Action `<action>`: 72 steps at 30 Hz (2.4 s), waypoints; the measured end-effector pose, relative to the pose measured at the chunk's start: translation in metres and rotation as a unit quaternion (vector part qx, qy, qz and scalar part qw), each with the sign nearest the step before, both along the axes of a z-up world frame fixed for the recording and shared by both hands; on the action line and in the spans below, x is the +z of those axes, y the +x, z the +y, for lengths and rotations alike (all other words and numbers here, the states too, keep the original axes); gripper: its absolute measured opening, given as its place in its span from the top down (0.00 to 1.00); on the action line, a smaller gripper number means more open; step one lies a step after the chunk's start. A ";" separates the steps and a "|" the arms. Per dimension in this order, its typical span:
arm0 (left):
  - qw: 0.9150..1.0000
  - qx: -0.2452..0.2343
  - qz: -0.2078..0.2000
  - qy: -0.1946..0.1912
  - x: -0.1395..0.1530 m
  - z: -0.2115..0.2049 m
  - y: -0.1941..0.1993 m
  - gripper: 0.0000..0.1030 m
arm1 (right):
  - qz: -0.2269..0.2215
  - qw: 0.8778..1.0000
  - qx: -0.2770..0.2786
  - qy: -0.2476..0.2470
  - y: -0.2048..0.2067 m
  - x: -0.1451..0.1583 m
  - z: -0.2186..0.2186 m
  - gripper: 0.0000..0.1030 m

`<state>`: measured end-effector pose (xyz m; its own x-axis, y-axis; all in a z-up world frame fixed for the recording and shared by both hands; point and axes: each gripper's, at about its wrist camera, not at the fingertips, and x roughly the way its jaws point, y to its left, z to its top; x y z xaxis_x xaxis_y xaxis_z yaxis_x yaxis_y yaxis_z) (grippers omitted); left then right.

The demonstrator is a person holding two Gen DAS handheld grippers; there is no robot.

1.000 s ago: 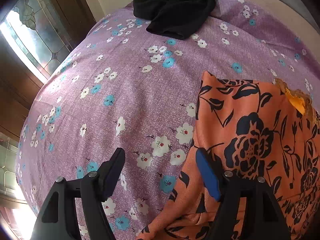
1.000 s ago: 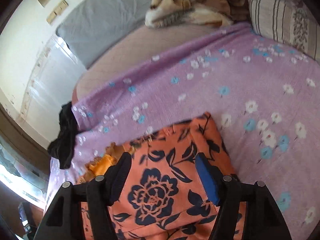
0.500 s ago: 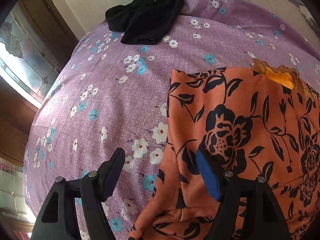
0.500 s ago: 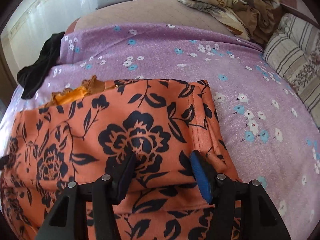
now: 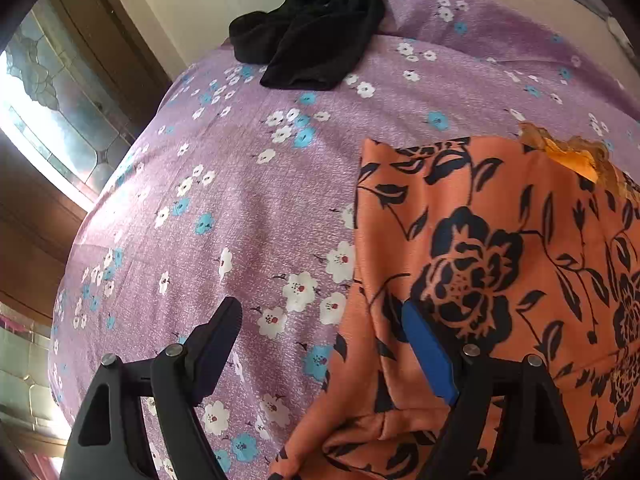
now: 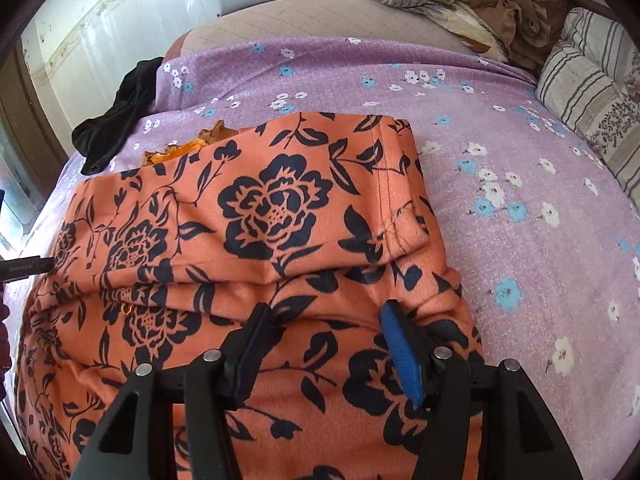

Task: Fold small clothes

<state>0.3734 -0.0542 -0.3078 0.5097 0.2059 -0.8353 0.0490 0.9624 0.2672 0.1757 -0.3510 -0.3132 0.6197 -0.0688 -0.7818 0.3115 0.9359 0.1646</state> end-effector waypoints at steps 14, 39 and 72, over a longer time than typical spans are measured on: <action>0.993 -0.117 0.023 0.003 -0.018 -0.042 -0.110 0.19 | 0.036 0.999 0.025 -0.008 -0.096 0.003 0.041 0.40; 0.993 -0.093 0.058 -0.050 -0.018 0.044 -0.288 0.12 | 0.103 0.992 0.057 0.043 -0.184 0.000 0.072 0.40; 0.976 0.039 0.156 -0.148 -0.014 0.136 -0.257 0.36 | 0.078 0.957 -0.014 0.279 -0.211 -0.022 -0.044 0.52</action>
